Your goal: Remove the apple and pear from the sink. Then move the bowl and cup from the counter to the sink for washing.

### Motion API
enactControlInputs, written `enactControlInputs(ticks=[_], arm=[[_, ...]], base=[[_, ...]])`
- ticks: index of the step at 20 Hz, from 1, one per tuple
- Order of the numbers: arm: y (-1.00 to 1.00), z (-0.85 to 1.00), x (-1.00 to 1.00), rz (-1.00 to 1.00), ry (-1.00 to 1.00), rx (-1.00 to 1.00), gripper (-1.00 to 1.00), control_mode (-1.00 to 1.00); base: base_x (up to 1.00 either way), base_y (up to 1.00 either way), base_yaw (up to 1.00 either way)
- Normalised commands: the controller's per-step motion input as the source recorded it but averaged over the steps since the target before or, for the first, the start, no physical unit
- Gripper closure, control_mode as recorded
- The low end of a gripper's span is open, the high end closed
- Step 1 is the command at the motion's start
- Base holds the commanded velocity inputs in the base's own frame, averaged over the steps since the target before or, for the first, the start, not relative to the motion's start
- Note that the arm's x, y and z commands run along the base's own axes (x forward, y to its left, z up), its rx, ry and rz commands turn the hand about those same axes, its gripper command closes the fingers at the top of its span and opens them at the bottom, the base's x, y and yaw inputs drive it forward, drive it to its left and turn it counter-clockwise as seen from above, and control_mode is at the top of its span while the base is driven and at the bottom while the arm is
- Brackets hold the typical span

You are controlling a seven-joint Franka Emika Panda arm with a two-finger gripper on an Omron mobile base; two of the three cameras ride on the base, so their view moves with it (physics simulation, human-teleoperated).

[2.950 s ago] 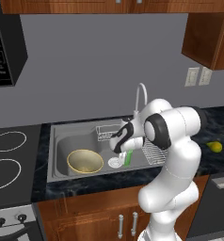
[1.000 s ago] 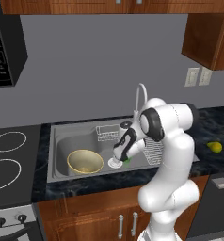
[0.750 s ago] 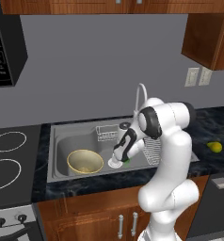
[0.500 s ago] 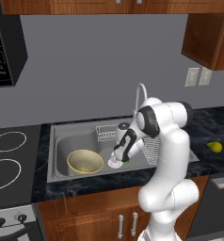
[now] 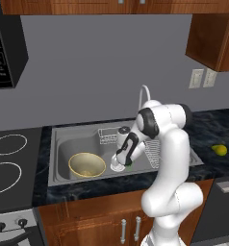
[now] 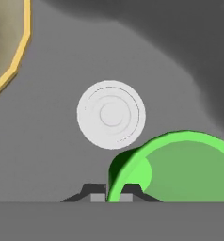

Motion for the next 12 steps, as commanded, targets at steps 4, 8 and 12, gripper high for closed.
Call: enactControlInputs(ticks=[4, 8, 12], arm=[[0.01, -0.20, 0.15, -0.06, 0.00, 0.00, 1.00, -1.00], [0.01, -0.20, 0.16, -0.05, 0.00, 0.00, 1.00, -1.00], [0.00, -0.19, 0.14, -0.03, 0.00, 0.00, 1.00, -1.00]], base=[[0.00, 0.00, 0.00], [0.00, 0.00, 0.00], [0.00, 0.00, 0.00]])
